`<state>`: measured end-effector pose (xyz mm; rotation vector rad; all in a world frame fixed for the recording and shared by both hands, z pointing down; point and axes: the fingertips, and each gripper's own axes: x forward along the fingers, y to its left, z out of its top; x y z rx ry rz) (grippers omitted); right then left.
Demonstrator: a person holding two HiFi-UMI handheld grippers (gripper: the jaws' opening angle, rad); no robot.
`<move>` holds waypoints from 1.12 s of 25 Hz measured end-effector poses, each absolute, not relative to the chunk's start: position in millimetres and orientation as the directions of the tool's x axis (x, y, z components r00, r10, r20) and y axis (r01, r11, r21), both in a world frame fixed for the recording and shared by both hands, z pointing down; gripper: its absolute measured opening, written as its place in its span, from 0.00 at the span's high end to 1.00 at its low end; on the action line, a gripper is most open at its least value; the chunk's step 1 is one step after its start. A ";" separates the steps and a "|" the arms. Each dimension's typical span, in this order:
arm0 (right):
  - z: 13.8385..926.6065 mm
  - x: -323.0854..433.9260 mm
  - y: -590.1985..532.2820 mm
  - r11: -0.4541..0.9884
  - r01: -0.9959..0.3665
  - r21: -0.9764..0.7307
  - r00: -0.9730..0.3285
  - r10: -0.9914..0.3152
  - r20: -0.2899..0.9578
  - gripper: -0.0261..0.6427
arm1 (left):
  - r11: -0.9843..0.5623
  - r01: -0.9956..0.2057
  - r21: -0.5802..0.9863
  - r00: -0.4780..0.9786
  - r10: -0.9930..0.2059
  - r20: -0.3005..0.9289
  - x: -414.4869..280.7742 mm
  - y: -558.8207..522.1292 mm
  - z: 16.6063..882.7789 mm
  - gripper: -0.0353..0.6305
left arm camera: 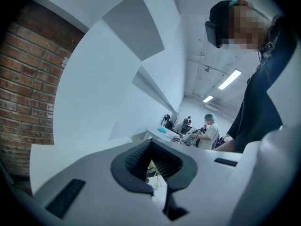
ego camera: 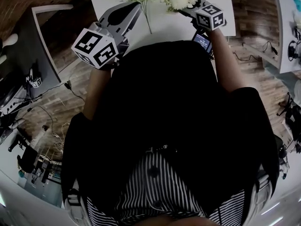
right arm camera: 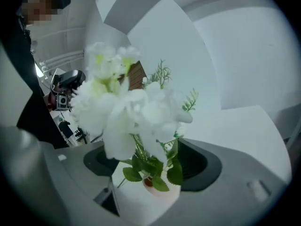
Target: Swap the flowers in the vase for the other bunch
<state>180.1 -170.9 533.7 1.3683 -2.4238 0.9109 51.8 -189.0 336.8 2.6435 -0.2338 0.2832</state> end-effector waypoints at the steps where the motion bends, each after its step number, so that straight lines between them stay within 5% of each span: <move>1: 533.3 179.3 -167.4 0.380 -0.825 -0.418 -0.554 -0.689 0.467 0.41 | -0.877 -0.205 0.436 0.965 -0.107 0.238 53.4 -188.2 338.0 0.94; 5: 537.0 180.4 -146.4 0.377 -0.822 -0.426 -0.563 -0.649 0.512 0.30 | -0.881 -0.168 0.442 0.970 -0.069 0.233 61.7 -184.3 339.1 0.94; 10: 527.3 201.6 -122.8 0.307 -0.843 -0.443 -0.521 -0.673 0.525 0.30 | -0.887 -0.132 0.442 0.975 -0.037 0.217 69.1 -180.2 333.2 0.94; 12: 501.8 208.8 -119.7 0.294 -0.852 -0.432 -0.496 -0.717 0.490 0.42 | -0.889 -0.120 0.442 0.977 -0.025 0.214 68.6 -181.4 332.1 0.94; 15: 452.2 205.5 -120.1 0.335 -0.848 -0.411 -0.499 -0.765 0.407 0.89 | -0.891 -0.109 0.441 0.977 -0.015 0.211 68.2 -184.6 332.9 0.94; 16: 435.7 201.3 -122.0 0.345 -0.841 -0.418 -0.504 -0.781 0.369 0.96 | -0.891 -0.105 0.441 0.978 -0.012 0.209 68.0 -185.4 333.0 0.94; 20: 379.2 185.3 -133.6 0.349 -0.812 -0.468 -0.495 -0.836 0.236 0.96 | -0.894 -0.090 0.440 0.981 -0.004 0.192 69.8 -186.1 329.5 0.94; 28: 350.1 171.8 -133.0 0.406 -0.821 -0.402 -0.521 -0.820 0.238 0.96 | -0.895 -0.074 0.440 0.984 0.007 0.179 73.6 -175.5 327.9 0.94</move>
